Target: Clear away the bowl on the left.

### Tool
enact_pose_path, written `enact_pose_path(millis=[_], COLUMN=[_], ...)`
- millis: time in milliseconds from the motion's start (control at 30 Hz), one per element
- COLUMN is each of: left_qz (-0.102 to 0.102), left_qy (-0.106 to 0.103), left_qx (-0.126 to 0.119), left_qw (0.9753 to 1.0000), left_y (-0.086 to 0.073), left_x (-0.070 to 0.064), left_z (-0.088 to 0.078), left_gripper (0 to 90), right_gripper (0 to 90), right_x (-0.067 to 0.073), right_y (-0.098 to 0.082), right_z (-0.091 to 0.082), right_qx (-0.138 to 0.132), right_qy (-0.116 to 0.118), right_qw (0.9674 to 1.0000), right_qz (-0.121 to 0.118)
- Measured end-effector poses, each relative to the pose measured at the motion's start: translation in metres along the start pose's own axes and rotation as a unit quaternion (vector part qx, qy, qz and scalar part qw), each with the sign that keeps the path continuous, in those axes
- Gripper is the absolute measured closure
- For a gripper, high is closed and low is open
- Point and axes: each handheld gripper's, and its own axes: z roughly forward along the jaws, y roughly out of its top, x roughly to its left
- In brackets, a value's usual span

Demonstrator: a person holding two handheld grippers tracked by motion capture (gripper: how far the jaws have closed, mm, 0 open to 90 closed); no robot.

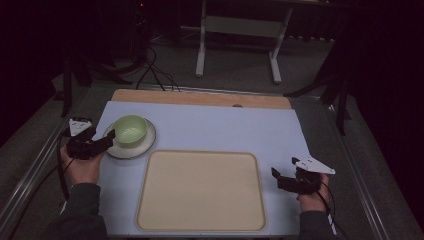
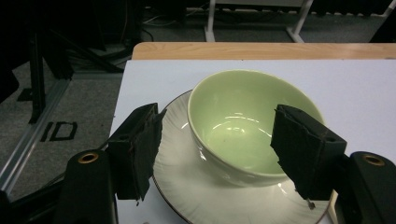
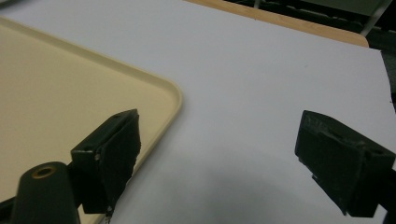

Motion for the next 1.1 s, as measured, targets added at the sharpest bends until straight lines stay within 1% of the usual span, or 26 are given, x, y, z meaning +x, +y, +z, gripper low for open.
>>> enact_pose_path(millis=[100,200,433,500,533,567,633,700,733,800,933,1000,1100], left_qz=[0.005,0.006,-0.003,-0.011,-0.011,-0.014,-0.012,-0.018,-0.025,-0.031,-0.036,-0.038,-0.05], left_qy=[0.007,0.012,0.019,0.016,0.016,0.019,0.024,0.028,0.03,0.028,0.029,0.03,0.032], left_qx=[0.009,0.017,0.033,0.038,0.038,0.045,0.054,0.058,0.06,0.064,0.077,0.087,0.099], left_qw=[0.9999,0.9998,0.9993,0.9991,0.9991,0.9987,0.9982,0.9977,0.9975,0.9971,0.9959,0.9951,0.9933], left_y=[-0.001,-0.001,-0.002,-0.002,-0.002,-0.004,-0.005,-0.006,-0.006,-0.007,-0.007,-0.007,-0.008], left_x=[0.0,0.0,0.002,0.003,0.003,0.003,0.004,0.005,0.005,0.005,0.004,0.004,0.004], left_z=[0.006,0.012,0.025,0.03,0.03,0.035,0.039,0.043,0.046,0.05,0.058,0.062,0.067], left_gripper=[33.2,33.2,33.3,33.2,33.1,33.1,33.2,33.6,33.8,34.7,36.2,38.0,41.5], right_gripper=[13.7,13.7,13.8,13.8,13.8,13.7,13.7,13.7,13.7,13.8,13.8,13.8,13.8], right_x=[0.0,0.0,0.0,0.0,0.0,0.0,0.0,0.0,0.0,0.0,0.0,0.0,0.0], right_y=[0.0,0.0,0.0,0.0,0.0,0.0,0.0,0.0,0.0,0.0,0.0,0.0,0.001], right_z=[0.0,0.0,0.0,0.0,0.0,0.0,0.0,0.0,0.0,0.0,0.0,0.0,0.0], right_qx=[0.0,0.0,0.0,0.0,0.0,0.0,-0.001,-0.002,-0.002,0.0,-0.001,-0.002,-0.002], right_qy=[0.0,0.0,0.001,0.001,0.001,0.001,0.001,0.001,0.001,0.001,0.001,0.001,0.002], right_qw=[1.0,1.0,1.0,1.0,1.0,1.0,1.0,1.0,1.0,1.0,1.0,1.0,1.0], right_qz=[0.0,0.0,0.001,0.0,0.0,0.0,0.001,0.002,0.002,0.002,0.001,0.001,0.001])
